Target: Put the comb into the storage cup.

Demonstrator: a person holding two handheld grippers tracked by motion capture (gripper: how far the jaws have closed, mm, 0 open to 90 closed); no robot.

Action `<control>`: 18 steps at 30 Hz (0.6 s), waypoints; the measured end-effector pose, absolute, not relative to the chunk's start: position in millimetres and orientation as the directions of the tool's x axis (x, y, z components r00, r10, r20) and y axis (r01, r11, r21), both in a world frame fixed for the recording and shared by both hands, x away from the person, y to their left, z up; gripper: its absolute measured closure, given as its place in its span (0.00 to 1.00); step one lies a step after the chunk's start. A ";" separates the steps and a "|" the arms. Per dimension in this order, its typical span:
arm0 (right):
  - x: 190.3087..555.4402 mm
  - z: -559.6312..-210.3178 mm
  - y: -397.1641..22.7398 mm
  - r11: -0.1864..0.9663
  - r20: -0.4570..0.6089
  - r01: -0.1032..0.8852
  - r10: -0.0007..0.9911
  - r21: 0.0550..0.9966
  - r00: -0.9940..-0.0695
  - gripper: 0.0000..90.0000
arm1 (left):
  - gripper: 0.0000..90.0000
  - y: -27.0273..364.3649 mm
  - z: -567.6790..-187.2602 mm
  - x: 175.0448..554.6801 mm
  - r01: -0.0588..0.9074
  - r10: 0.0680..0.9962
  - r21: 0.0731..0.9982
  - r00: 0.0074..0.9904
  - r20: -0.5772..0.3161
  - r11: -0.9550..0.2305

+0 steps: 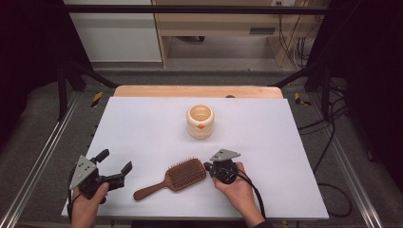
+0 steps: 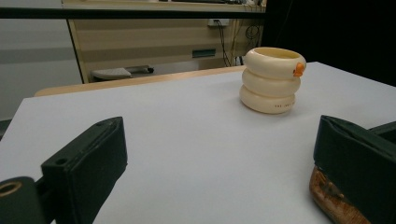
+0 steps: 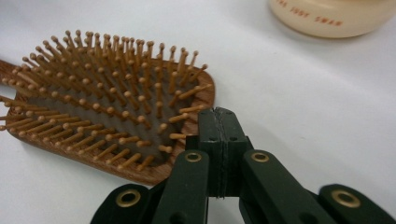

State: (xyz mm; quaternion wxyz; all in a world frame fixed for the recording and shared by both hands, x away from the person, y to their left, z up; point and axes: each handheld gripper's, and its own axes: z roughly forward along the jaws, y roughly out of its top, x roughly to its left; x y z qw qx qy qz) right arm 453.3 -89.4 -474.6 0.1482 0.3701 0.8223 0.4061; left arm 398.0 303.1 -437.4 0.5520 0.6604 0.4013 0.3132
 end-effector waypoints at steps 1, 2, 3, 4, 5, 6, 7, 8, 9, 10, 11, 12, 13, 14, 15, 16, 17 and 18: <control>453.3 -473.7 -91.3 0.389 0.059 0.488 0.732 0.781 -0.679 1.00 | 0.03 303.0 -437.5 398.1 0.185 0.876 0.980 0.482 -0.030 -0.069; 453.2 -472.3 -94.6 0.378 0.065 0.489 0.736 0.786 -0.674 1.00 | 0.03 303.0 -437.5 398.1 0.185 0.876 0.980 0.482 -0.030 -0.069; 453.2 -472.3 -94.6 0.378 0.065 0.489 0.736 0.786 -0.674 1.00 | 0.03 302.7 -437.5 398.2 0.185 0.876 0.980 0.482 -0.029 -0.069; 453.0 -469.4 -103.2 0.354 0.073 0.492 0.750 0.795 -0.657 1.00 | 0.03 302.5 -437.5 398.2 0.185 0.875 0.980 0.483 -0.029 -0.070; 453.1 -468.0 -107.8 0.345 0.073 0.487 0.753 0.802 -0.653 1.00 | 0.03 302.3 -437.4 398.0 0.184 0.875 0.980 0.483 -0.028 -0.070; 453.1 -468.0 -107.8 0.345 0.073 0.487 0.753 0.802 -0.653 1.00 | 0.03 302.3 -437.4 398.0 0.184 0.875 0.980 0.483 -0.028 -0.070; 452.8 -466.8 -111.3 0.335 0.076 0.487 0.758 0.807 -0.648 1.00 | 0.03 302.4 -437.2 397.8 0.184 0.875 0.981 0.484 -0.028 -0.070; 451.4 -462.9 -122.2 0.305 0.085 0.481 0.769 0.822 -0.633 0.98 | 0.03 302.7 -437.1 397.7 0.184 0.875 0.981 0.483 -0.029 -0.070; 451.4 -462.9 -122.2 0.305 0.085 0.481 0.769 0.822 -0.633 0.98 | 0.03 302.7 -437.1 397.7 0.184 0.875 0.981 0.483 -0.029 -0.070; 450.4 -461.7 -125.9 0.297 0.085 0.477 0.773 0.827 -0.629 0.97 | 0.03 302.9 -437.1 397.6 0.184 0.875 0.980 0.483 -0.029 -0.069; 449.2 -460.0 -132.4 0.289 0.078 0.464 0.777 0.837 -0.625 0.96 | 0.03 302.9 -437.1 397.6 0.184 0.875 0.980 0.483 -0.030 -0.068; 446.2 -457.3 -143.4 0.276 0.070 0.457 0.790 0.846 -0.609 0.92 | 0.03 302.8 -437.1 397.7 0.185 0.875 0.980 0.483 -0.029 -0.070; 446.2 -457.3 -143.4 0.276 0.070 0.457 0.790 0.846 -0.609 0.92 | 0.03 302.6 -437.2 397.7 0.186 0.875 0.980 0.483 -0.028 -0.071; 443.3 -455.7 -156.7 0.256 0.072 0.448 0.801 0.857 -0.595 0.90 | 0.03 302.2 -437.3 397.8 0.186 0.876 0.980 0.482 -0.030 -0.069; 442.5 -455.3 -161.0 0.248 0.071 0.442 0.805 0.862 -0.590 0.89 | 0.03 302.1 -437.3 397.8 0.187 0.876 0.980 0.482 -0.031 -0.069; 441.7 -454.5 -165.2 0.241 0.073 0.442 0.808 0.864 -0.584 0.87 | 0.03 302.1 -437.3 397.7 0.188 0.874 0.980 0.484 -0.030 -0.070; 441.0 -453.7 -170.7 0.236 0.068 0.435 0.814 0.869 -0.577 0.85 | 0.03 301.9 -437.3 397.7 0.190 0.874 0.979 0.486 -0.032 -0.069; 439.8 -452.5 -175.7 0.219 0.074 0.434 0.822 0.874 -0.564 0.83 | 0.03 301.7 -437.4 397.7 0.191 0.873 0.979 0.486 -0.034 -0.069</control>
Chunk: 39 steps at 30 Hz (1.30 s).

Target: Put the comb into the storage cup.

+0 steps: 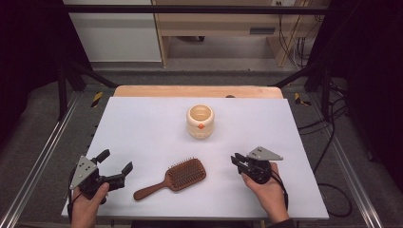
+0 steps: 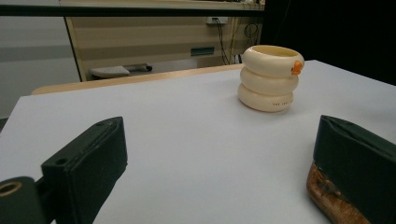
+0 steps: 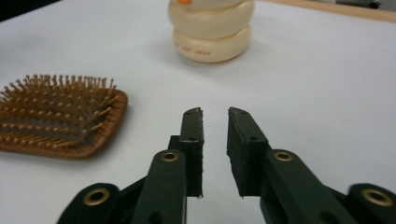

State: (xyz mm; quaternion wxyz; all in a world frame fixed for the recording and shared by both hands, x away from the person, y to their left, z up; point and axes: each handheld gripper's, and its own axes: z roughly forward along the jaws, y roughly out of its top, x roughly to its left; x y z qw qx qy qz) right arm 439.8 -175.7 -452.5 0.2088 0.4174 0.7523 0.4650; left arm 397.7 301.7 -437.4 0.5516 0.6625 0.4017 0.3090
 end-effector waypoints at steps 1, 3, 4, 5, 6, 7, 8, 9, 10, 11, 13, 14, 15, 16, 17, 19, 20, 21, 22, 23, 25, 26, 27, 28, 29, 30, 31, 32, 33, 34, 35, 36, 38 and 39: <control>439.0 -451.3 -181.0 0.208 0.078 0.430 0.826 0.879 -0.559 0.83 | 0.03 301.6 -437.4 397.6 0.192 0.873 0.979 0.487 -0.034 -0.069; 437.1 -448.7 -191.0 0.182 0.081 0.415 0.836 0.891 -0.542 0.77 | 0.03 301.5 -437.4 397.5 0.195 0.872 0.978 0.488 -0.035 -0.069; 435.9 -447.6 -195.0 0.171 0.085 0.410 0.840 0.896 -0.536 0.74 | 0.03 301.3 -437.4 397.5 0.198 0.871 0.978 0.490 -0.037 -0.070; 435.9 -447.6 -195.0 0.171 0.085 0.410 0.840 0.896 -0.536 0.74 | 0.03 301.1 -437.5 397.5 0.201 0.870 0.977 0.492 -0.037 -0.072; 434.2 -445.8 -202.2 0.149 0.091 0.405 0.852 0.902 -0.516 0.63 | 0.03 300.8 -437.6 397.4 0.202 0.871 0.976 0.491 -0.032 -0.078; 434.2 -445.8 -202.2 0.149 0.091 0.405 0.852 0.902 -0.516 0.63 | 0.03 300.5 -437.6 397.4 0.204 0.870 0.976 0.492 -0.031 -0.080; 433.3 -444.7 -208.9 0.128 0.101 0.411 0.865 0.902 -0.491 0.47 | 0.03 299.4 -437.4 397.1 0.206 0.868 0.975 0.496 -0.033 -0.081; 433.3 -444.5 -211.3 0.121 0.104 0.415 0.871 0.902 -0.480 0.42 | 0.03 298.7 -437.2 396.9 0.208 0.866 0.974 0.500 -0.028 -0.089; 433.3 -444.5 -211.3 0.121 0.104 0.415 0.871 0.902 -0.480 0.42 | 0.03 298.7 -437.2 396.9 0.208 0.866 0.974 0.500 -0.028 -0.089; 433.2 -444.4 -215.4 0.111 0.107 0.414 0.877 0.903 -0.469 0.37 | 0.03 297.9 -436.9 396.6 0.212 0.863 0.973 0.504 -0.026 -0.094; 431.6 -444.7 -220.9 0.101 0.095 0.393 0.888 0.914 -0.449 0.28 | 0.03 296.1 -436.3 395.9 0.216 0.859 0.971 0.512 -0.021 -0.105; 431.1 -444.7 -222.2 0.101 0.089 0.386 0.891 0.917 -0.445 0.23 | 0.03 294.8 -435.9 395.6 0.222 0.857 0.969 0.515 -0.020 -0.111; 429.9 -444.2 -225.6 0.092 0.086 0.379 0.901 0.921 -0.426 0.16 | 0.03 293.4 -435.1 395.5 0.229 0.855 0.966 0.519 -0.018 -0.119; 429.9 -444.2 -225.6 0.092 0.086 0.379 0.901 0.921 -0.426 0.16 | 0.03 292.0 -434.3 395.5 0.232 0.852 0.964 0.524 -0.012 -0.129; 429.3 -443.6 -227.0 0.088 0.085 0.375 0.902 0.923 -0.422 0.14 | 0.03 288.7 -432.4 395.9 0.241 0.844 0.959 0.536 -0.004 -0.149; 427.5 -442.4 -231.3 0.079 0.077 0.344 0.905 0.936 -0.418 0.10 | 0.03 282.9 -429.0 396.3 0.260 0.837 0.950 0.548 0.004 -0.175; 428.1 -442.4 -232.3 0.074 0.081 0.340 0.904 0.938 -0.419 0.09 | 0.04 273.5 -425.1 397.0 0.286 0.823 0.934 0.568 0.014 -0.213; 428.4 -442.7 -233.1 0.075 0.077 0.333 0.905 0.940 -0.419 0.09 | 0.04 273.5 -425.1 397.0 0.286 0.823 0.934 0.568 0.014 -0.213; 428.4 -442.7 -233.1 0.075 0.077 0.333 0.905 0.940 -0.419 0.09 | 0.04 266.7 -423.0 397.4 0.303 0.813 0.921 0.582 0.025 -0.245; 428.7 -443.1 -233.7 0.073 0.076 0.330 0.905 0.941 -0.418 0.09 | 0.04 261.0 -421.5 397.7 0.318 0.803 0.909 0.595 0.028 -0.268; 428.1 -442.7 -235.8 0.069 0.075 0.315 0.904 0.947 -0.421 0.09 | 0.04 250.9 -419.3 398.0 0.335 0.778 0.886 0.627 0.044 -0.321; 428.1 -442.7 -235.8 0.069 0.075 0.315 0.904 0.947 -0.421 0.09 | 0.04 243.9 -417.7 398.1 0.343 0.759 0.869 0.648 0.054 -0.356; 427.9 -442.8 -238.2 0.070 0.072 0.306 0.901 0.949 -0.427 0.09 | 0.04 238.6 -416.0 398.1 0.348 0.747 0.858 0.662 0.060 -0.378; 428.0 -442.9 -239.2 0.067 0.073 0.304 0.903 0.950 -0.424 0.09 | 0.04 234.0 -414.1 398.3 0.351 0.734 0.846 0.676 0.068 -0.402; 427.9 -443.0 -239.9 0.063 0.078 0.307 0.902 0.950 -0.425 0.09 | 0.04 226.2 -410.6 398.7 0.359 0.716 0.827 0.694 0.073 -0.432; 427.9 -443.0 -239.9 0.063 0.078 0.307 0.902 0.950 -0.425 0.09 | 0.04 226.2 -410.6 398.7 0.359 0.716 0.827 0.694 0.073 -0.432; 428.0 -443.1 -240.3 0.062 0.079 0.306 0.900 0.950 -0.428 0.09 | 0.04 221.2 -408.0 398.9 0.359 0.702 0.815 0.707 0.080 -0.454; 428.0 -443.4 -240.8 0.064 0.079 0.306 0.899 0.950 -0.430 0.09 | 0.05 215.2 -404.8 399.7 0.361 0.688 0.800 0.721 0.086 -0.479; 428.0 -443.4 -240.8 0.064 0.079 0.306 0.899 0.950 -0.430 0.09 | 0.05 215.2 -404.8 399.7 0.361 0.688 0.800 0.721 0.086 -0.479; 428.0 -443.5 -241.0 0.065 0.077 0.308 0.900 0.949 -0.430 0.09 | 0.05 211.7 -403.0 400.7 0.367 0.678 0.790 0.730 0.084 -0.492; 428.3 -443.8 -241.3 0.065 0.077 0.307 0.900 0.949 -0.430 0.09 | 0.05 209.0 -401.8 401.3 0.370 0.672 0.782 0.736 0.083 -0.502; 428.5 -444.3 -241.8 0.062 0.081 0.310 0.900 0.949 -0.427 0.09 | 0.05 206.4 -401.0 401.8 0.373 0.666 0.772 0.742 0.085 -0.514; 428.4 -444.6 -242.2 0.062 0.081 0.311 0.901 0.948 -0.427 0.09 | 0.05 201.6 -400.6 402.7 0.381 0.653 0.755 0.753 0.082 -0.533; 428.4 -444.6 -242.2 0.062 0.081 0.311 0.901 0.948 -0.427 0.09 | 0.05 199.6 -401.0 403.3 0.387 0.648 0.748 0.758 0.075 -0.540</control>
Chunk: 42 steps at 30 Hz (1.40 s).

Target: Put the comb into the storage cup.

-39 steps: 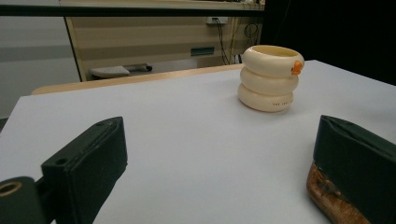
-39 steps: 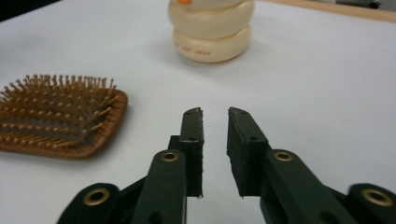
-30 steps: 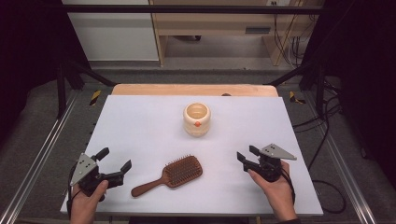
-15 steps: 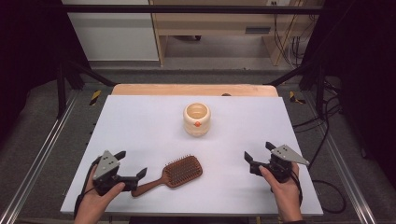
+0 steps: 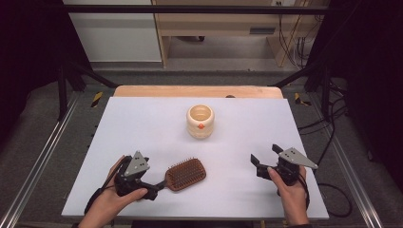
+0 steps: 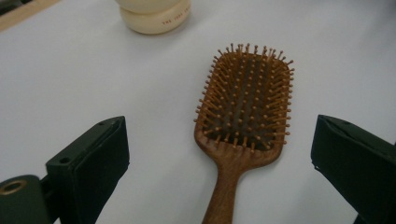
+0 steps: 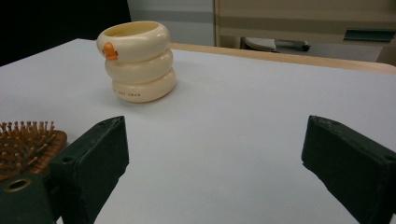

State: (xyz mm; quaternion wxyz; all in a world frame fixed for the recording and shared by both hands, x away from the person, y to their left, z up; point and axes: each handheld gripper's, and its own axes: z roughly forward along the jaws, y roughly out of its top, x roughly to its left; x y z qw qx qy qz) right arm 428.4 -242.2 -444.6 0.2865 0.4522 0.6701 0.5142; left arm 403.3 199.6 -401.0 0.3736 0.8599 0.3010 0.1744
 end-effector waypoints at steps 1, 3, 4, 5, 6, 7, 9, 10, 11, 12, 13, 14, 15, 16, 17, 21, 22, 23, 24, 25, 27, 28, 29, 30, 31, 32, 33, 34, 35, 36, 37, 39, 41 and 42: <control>428.4 -444.7 -242.2 0.063 0.081 0.312 0.901 0.948 -0.427 0.09 | 0.05 197.6 -401.6 403.7 0.392 0.641 0.737 0.764 0.072 -0.550; 428.3 -444.7 -242.3 0.064 0.080 0.312 0.901 0.948 -0.427 0.09 | 0.05 193.8 -402.8 404.0 0.403 0.635 0.717 0.769 0.073 -0.569; 428.4 -444.9 -242.4 0.065 0.079 0.311 0.900 0.948 -0.428 0.09 | 0.06 192.2 -403.1 403.8 0.402 0.630 0.707 0.772 0.080 -0.582; 428.6 -445.1 -242.4 0.066 0.079 0.313 0.900 0.947 -0.429 0.09 | 0.06 190.8 -403.5 403.4 0.401 0.626 0.702 0.775 0.083 -0.589; 428.7 -445.2 -242.5 0.066 0.080 0.315 0.899 0.947 -0.430 0.08 | 0.06 189.1 -404.2 403.3 0.400 0.616 0.691 0.783 0.084 -0.602; 428.7 -445.2 -242.5 0.066 0.080 0.315 0.899 0.947 -0.430 0.08 | 0.06 189.1 -404.2 403.3 0.400 0.616 0.691 0.783 0.084 -0.602; 428.9 -445.6 -242.7 0.068 0.079 0.316 0.899 0.946 -0.431 0.08 | 0.06 187.3 -406.1 403.7 0.399 0.607 0.676 0.790 0.090 -0.620; 429.0 -445.7 -242.8 0.067 0.080 0.316 0.899 0.946 -0.431 0.08 | 0.06 185.8 -408.4 404.5 0.398 0.596 0.661 0.797 0.095 -0.637; 429.0 -445.7 -242.8 0.067 0.080 0.316 0.899 0.946 -0.431 0.08 | 0.06 185.8 -408.4 404.5 0.398 0.596 0.661 0.797 0.095 -0.637; 429.1 -445.7 -242.9 0.066 0.080 0.316 0.899 0.947 -0.430 0.08 | 0.06 185.3 -409.4 405.1 0.399 0.590 0.654 0.802 0.091 -0.643; 429.0 -445.7 -243.1 0.066 0.080 0.316 0.900 0.947 -0.429 0.08 | 0.06 184.9 -410.3 405.7 0.401 0.590 0.653 0.802 0.089 -0.643; 428.9 -445.6 -243.4 0.065 0.082 0.317 0.900 0.946 -0.429 0.08 | 0.06 184.7 -410.8 406.2 0.404 0.589 0.646 0.804 0.087 -0.647; 429.0 -445.7 -243.6 0.063 0.083 0.317 0.900 0.946 -0.428 0.08 | 0.06 184.7 -411.3 406.8 0.405 0.588 0.641 0.804 0.089 -0.652; 429.3 -446.2 -243.8 0.064 0.084 0.320 0.900 0.945 -0.428 0.08 | 0.06 184.8 -412.4 407.4 0.407 0.586 0.632 0.805 0.094 -0.660; 429.3 -446.2 -243.8 0.064 0.084 0.320 0.900 0.945 -0.428 0.08 | 0.06 184.8 -412.4 407.4 0.407 0.586 0.632 0.805 0.094 -0.660; 429.6 -447.0 -243.4 0.066 0.085 0.325 0.900 0.943 -0.428 0.08 | 0.06 185.6 -415.8 409.2 0.413 0.583 0.622 0.808 0.087 -0.665; 429.6 -447.2 -243.3 0.067 0.085 0.326 0.899 0.943 -0.429 0.08 | 0.06 185.7 -416.9 409.8 0.416 0.585 0.618 0.806 0.089 -0.667; 429.6 -447.4 -243.2 0.066 0.087 0.328 0.899 0.942 -0.429 0.08 | 0.06 185.9 -417.6 410.4 0.418 0.584 0.613 0.806 0.090 -0.671; 429.6 -447.4 -243.2 0.066 0.087 0.328 0.899 0.942 -0.429 0.08 | 0.06 185.8 -418.3 410.7 0.420 0.585 0.611 0.806 0.088 -0.671; 429.6 -447.4 -243.2 0.066 0.087 0.328 0.899 0.942 -0.429 0.08 | 0.06 185.5 -418.7 410.8 0.421 0.583 0.607 0.808 0.086 -0.673; 429.4 -447.3 -243.4 0.065 0.086 0.328 0.900 0.943 -0.428 0.08 | 0.06 184.6 -419.6 410.8 0.419 0.576 0.602 0.813 0.086 -0.680; 429.4 -447.4 -243.6 0.065 0.087 0.328 0.900 0.943 -0.427 0.08 | 0.06 184.2 -420.1 411.0 0.418 0.574 0.597 0.814 0.089 -0.685; 429.4 -447.5 -243.9 0.063 0.088 0.329 0.901 0.942 -0.425 0.08 | 0.06 183.8 -420.7 411.4 0.418 0.572 0.592 0.815 0.091 -0.689; 429.5 -447.7 -244.2 0.063 0.088 0.329 0.900 0.942 -0.427 0.08 | 0.06 183.4 -421.8 411.9 0.418 0.570 0.586 0.817 0.091 -0.694; 429.6 -447.9 -244.3 0.062 0.090 0.330 0.900 0.942 -0.426 0.08 | 0.06 182.7 -423.2 412.6 0.420 0.569 0.580 0.817 0.093 -0.698; 429.6 -448.1 -244.3 0.061 0.091 0.331 0.900 0.942 -0.426 0.08 | 0.06 182.3 -423.8 412.9 0.420 0.567 0.575 0.818 0.094 -0.702; 429.6 -448.1 -244.2 0.060 0.093 0.332 0.900 0.941 -0.426 0.08 | 0.06 181.7 -424.5 413.3 0.421 0.566 0.569 0.819 0.098 -0.707; 429.7 -448.2 -244.2 0.062 0.092 0.332 0.899 0.941 -0.427 0.08 | 0.06 180.9 -425.1 413.4 0.420 0.563 0.566 0.821 0.097 -0.710; 429.6 -448.3 -244.2 0.062 0.092 0.332 0.899 0.941 -0.427 0.08 | 0.06 180.0 -425.6 413.3 0.419 0.560 0.563 0.823 0.096 -0.712; 429.6 -448.3 -244.2 0.061 0.093 0.333 0.900 0.941 -0.427 0.08 | 0.06 179.3 -426.1 413.5 0.417 0.556 0.561 0.826 0.095 -0.715; 429.8 -448.6 -244.3 0.063 0.091 0.334 0.900 0.941 -0.426 0.08 | 0.06 178.8 -426.7 413.7 0.417 0.555 0.558 0.827 0.096 -0.718; 429.8 -448.8 -244.2 0.062 0.093 0.335 0.899 0.940 -0.427 0.08 | 0.06 177.9 -427.9 414.6 0.416 0.549 0.548 0.830 0.097 -0.726; 429.9 -448.9 -244.2 0.062 0.093 0.336 0.900 0.940 -0.426 0.08 | 0.06 177.3 -428.8 414.9 0.413 0.542 0.539 0.834 0.099 -0.734; 429.8 -448.9 -244.2 0.061 0.094 0.336 0.900 0.940 -0.425 0.08 | 0.06 176.9 -429.2 415.3 0.411 0.537 0.534 0.837 0.100 -0.739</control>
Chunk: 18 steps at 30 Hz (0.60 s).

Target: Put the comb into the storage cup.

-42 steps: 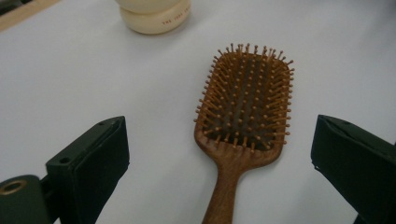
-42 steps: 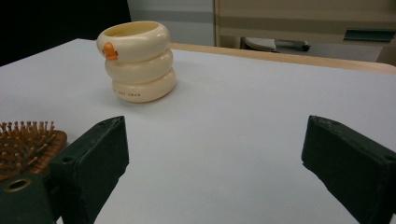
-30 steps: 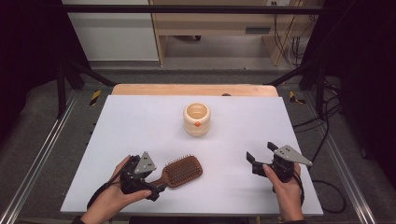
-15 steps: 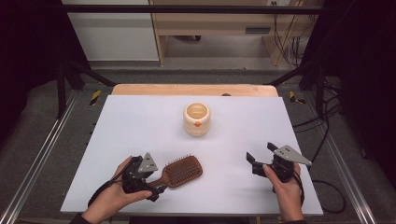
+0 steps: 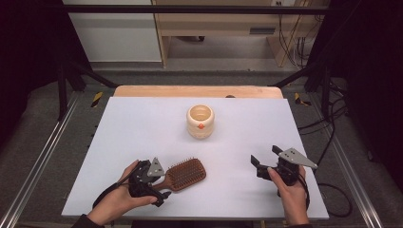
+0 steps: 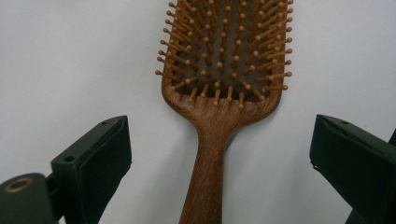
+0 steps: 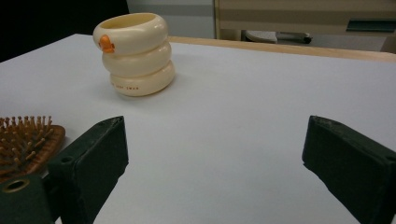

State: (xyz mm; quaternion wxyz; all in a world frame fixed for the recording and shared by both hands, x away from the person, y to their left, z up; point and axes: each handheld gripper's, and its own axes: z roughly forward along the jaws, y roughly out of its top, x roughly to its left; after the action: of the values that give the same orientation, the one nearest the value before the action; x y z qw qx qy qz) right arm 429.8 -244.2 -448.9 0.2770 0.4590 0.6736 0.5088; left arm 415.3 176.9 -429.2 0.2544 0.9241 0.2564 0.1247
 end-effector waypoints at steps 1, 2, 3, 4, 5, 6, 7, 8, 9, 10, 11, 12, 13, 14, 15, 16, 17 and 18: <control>429.9 -449.0 -244.4 0.060 0.095 0.337 0.900 0.939 -0.425 0.08 | 0.06 176.4 -429.7 415.4 0.411 0.537 0.532 0.837 0.101 -0.740; 429.9 -449.1 -244.4 0.061 0.094 0.338 0.900 0.939 -0.425 0.08 | 0.06 176.1 -430.0 415.8 0.411 0.534 0.529 0.840 0.099 -0.743; 430.1 -449.4 -244.5 0.062 0.094 0.338 0.901 0.939 -0.424 0.08 | 0.06 175.8 -430.5 416.1 0.411 0.532 0.524 0.841 0.098 -0.746; 430.2 -449.5 -244.5 0.061 0.094 0.339 0.901 0.939 -0.424 0.08 | 0.06 175.1 -431.4 416.8 0.410 0.526 0.513 0.845 0.096 -0.754; 430.2 -449.5 -244.5 0.061 0.094 0.339 0.901 0.939 -0.424 0.08 | 0.07 175.1 -431.4 416.8 0.410 0.526 0.513 0.845 0.096 -0.754; 430.2 -449.6 -244.4 0.060 0.095 0.340 0.901 0.939 -0.424 0.08 | 0.07 174.7 -432.0 417.5 0.410 0.523 0.508 0.847 0.096 -0.758; 430.2 -449.6 -244.3 0.061 0.095 0.340 0.901 0.939 -0.423 0.08 | 0.07 174.4 -432.4 417.9 0.411 0.522 0.507 0.848 0.093 -0.757; 430.2 -449.6 -244.3 0.061 0.095 0.340 0.901 0.939 -0.423 0.08 | 0.07 174.1 -432.5 418.3 0.411 0.522 0.505 0.848 0.093 -0.758; 430.2 -449.6 -244.3 0.061 0.095 0.340 0.901 0.938 -0.423 0.08 | 0.07 173.8 -432.6 418.8 0.412 0.520 0.502 0.849 0.090 -0.760; 430.2 -449.6 -244.3 0.060 0.096 0.340 0.901 0.938 -0.423 0.08 | 0.07 173.4 -432.8 419.1 0.412 0.518 0.500 0.851 0.089 -0.762; 430.2 -449.7 -244.3 0.059 0.097 0.341 0.901 0.938 -0.423 0.08 | 0.07 173.1 -433.0 419.5 0.411 0.517 0.498 0.852 0.088 -0.763; 430.2 -449.7 -244.5 0.061 0.095 0.341 0.901 0.938 -0.423 0.08 | 0.07 172.8 -433.1 419.9 0.409 0.515 0.497 0.852 0.091 -0.765; 430.2 -449.8 -244.5 0.057 0.099 0.342 0.901 0.938 -0.423 0.08 | 0.08 172.7 -432.9 420.1 0.410 0.514 0.495 0.853 0.091 -0.767; 430.3 -449.8 -244.7 0.060 0.097 0.341 0.901 0.938 -0.424 0.08 | 0.08 172.5 -432.9 420.3 0.411 0.513 0.491 0.854 0.088 -0.768; 430.3 -449.8 -244.8 0.059 0.097 0.341 0.901 0.938 -0.423 0.08 | 0.08 172.2 -433.3 420.4 0.414 0.516 0.493 0.853 0.085 -0.766; 430.2 -449.8 -244.7 0.057 0.100 0.343 0.901 0.938 -0.423 0.08 | 0.08 172.1 -433.4 420.7 0.415 0.515 0.489 0.853 0.084 -0.767; 430.3 -449.9 -244.8 0.059 0.098 0.343 0.901 0.937 -0.423 0.08 | 0.08 172.1 -433.5 420.9 0.415 0.513 0.486 0.854 0.083 -0.769; 430.4 -450.0 -244.8 0.059 0.098 0.344 0.901 0.937 -0.423 0.08 | 0.09 172.0 -433.4 421.0 0.414 0.511 0.485 0.856 0.081 -0.770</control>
State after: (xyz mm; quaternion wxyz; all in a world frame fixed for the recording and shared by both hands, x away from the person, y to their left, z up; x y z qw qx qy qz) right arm 430.4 -244.8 -450.0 0.2746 0.4618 0.6739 0.5072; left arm 421.0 172.0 -433.4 0.2317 0.9350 0.2472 0.1044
